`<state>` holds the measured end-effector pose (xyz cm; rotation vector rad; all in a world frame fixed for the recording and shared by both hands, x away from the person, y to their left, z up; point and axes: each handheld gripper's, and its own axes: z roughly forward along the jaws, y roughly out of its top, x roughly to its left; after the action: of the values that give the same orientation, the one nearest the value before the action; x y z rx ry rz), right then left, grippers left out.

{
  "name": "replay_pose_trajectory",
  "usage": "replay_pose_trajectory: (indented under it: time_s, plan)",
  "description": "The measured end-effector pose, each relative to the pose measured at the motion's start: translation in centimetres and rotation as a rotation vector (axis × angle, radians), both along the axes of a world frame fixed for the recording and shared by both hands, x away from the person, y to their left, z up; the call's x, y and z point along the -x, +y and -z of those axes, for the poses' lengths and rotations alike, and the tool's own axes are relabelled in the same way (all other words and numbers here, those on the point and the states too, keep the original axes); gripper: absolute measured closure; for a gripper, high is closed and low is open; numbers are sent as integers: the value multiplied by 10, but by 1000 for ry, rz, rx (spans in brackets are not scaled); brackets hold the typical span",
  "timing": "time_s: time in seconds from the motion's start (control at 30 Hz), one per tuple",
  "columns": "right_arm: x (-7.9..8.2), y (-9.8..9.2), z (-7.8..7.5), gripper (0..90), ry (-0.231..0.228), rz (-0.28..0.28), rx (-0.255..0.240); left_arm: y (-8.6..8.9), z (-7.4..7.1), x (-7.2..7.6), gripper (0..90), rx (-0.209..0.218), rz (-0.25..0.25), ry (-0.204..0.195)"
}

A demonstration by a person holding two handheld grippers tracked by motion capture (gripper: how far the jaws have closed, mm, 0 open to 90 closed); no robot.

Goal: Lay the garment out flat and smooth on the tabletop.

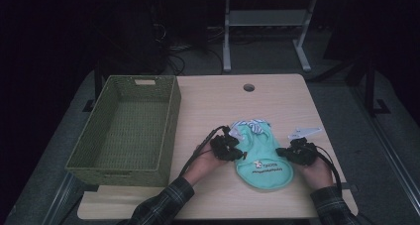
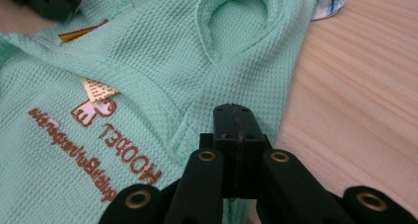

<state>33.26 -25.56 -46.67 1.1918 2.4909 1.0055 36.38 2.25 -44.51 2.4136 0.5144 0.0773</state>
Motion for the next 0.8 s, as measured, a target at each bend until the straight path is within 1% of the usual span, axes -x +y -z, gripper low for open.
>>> replay_pose_trajectory:
  time_s: [0.07, 0.13, 0.17, 0.27, 0.3, 0.37, 0.4, 0.47, 0.53, 0.63, 0.73, 0.8]
  plan:
    - [0, 0, 0, 897, 0, -1, -1, 3, -5, -7, 790, -1, -22, -19]
    - [0, 0, 0, 897, 0, 0, 0, 4, -9, -15, 755, 2, -53, -39]
    - [0, 0, 0, 898, -1, 1, 1, 5, -11, -19, 742, -3, -60, -46]
    - [0, 0, 0, 898, -3, 0, 4, 7, -14, -34, 677, -8, -95, -58]
    - [0, 0, 0, 898, -3, 0, 4, 8, -15, -40, 654, -6, -112, -71]
    - [1, 0, 0, 898, 0, 1, 1, 9, -16, -49, 624, 4, -135, -69]
    - [0, 0, 0, 898, -7, -3, 2, 9, -17, -56, 613, 8, -147, -76]
    - [0, 0, 0, 898, -4, -1, 2, 8, -17, -65, 597, 11, -158, -83]
    - [0, 0, 0, 898, -4, -1, 2, 6, -15, -73, 585, 13, -164, -82]
    - [1, 0, 0, 898, -4, 0, 2, 1, -8, -83, 572, 10, -165, -68]
    - [1, 0, 0, 898, -4, 0, 2, -3, 0, -90, 571, -4, -157, -62]
    - [1, 0, 0, 898, -5, -1, 1, -5, 5, -91, 597, -9, -160, -51]
